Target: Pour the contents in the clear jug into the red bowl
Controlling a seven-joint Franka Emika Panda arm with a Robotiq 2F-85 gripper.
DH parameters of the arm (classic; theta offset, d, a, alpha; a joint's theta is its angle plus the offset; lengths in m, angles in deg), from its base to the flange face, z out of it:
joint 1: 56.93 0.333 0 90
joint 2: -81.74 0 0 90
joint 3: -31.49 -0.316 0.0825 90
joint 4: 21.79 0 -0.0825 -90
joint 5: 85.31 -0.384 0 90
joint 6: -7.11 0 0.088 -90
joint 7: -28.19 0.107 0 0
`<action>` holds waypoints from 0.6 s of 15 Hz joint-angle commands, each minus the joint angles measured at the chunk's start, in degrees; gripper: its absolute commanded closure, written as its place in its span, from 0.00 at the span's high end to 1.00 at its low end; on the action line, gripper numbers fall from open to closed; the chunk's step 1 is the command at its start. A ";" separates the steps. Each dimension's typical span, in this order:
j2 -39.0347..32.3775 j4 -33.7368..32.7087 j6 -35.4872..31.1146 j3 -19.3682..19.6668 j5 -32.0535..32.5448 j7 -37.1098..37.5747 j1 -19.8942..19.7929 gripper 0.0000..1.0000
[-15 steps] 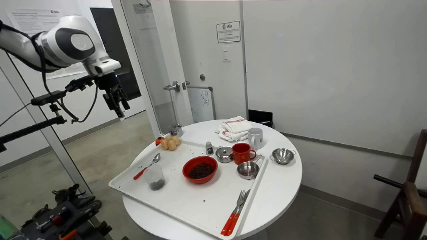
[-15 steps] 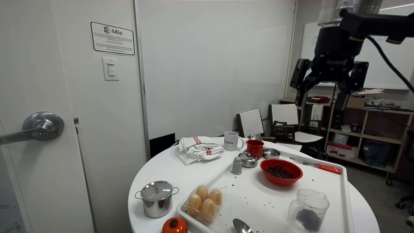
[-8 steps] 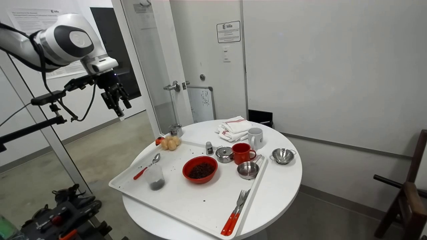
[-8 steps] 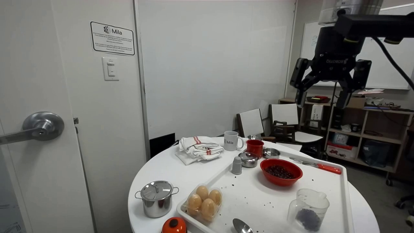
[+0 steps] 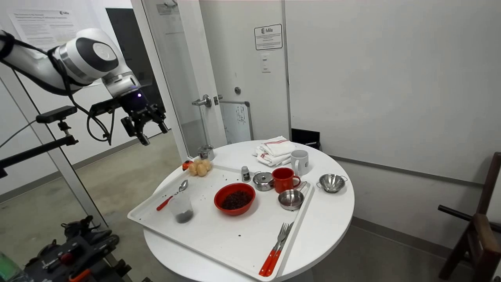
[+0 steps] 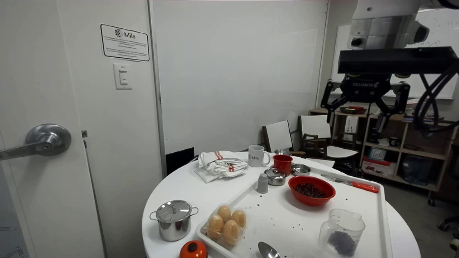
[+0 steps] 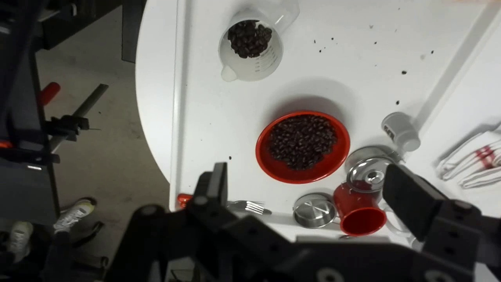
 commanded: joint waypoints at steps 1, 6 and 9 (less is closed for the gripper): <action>-4.76 -2.75 3.93 1.72 4.90 14.13 2.15 1.00; -10.74 -4.65 7.81 4.35 10.31 33.51 5.74 1.00; -9.74 -2.92 6.12 5.44 8.67 30.46 6.43 1.00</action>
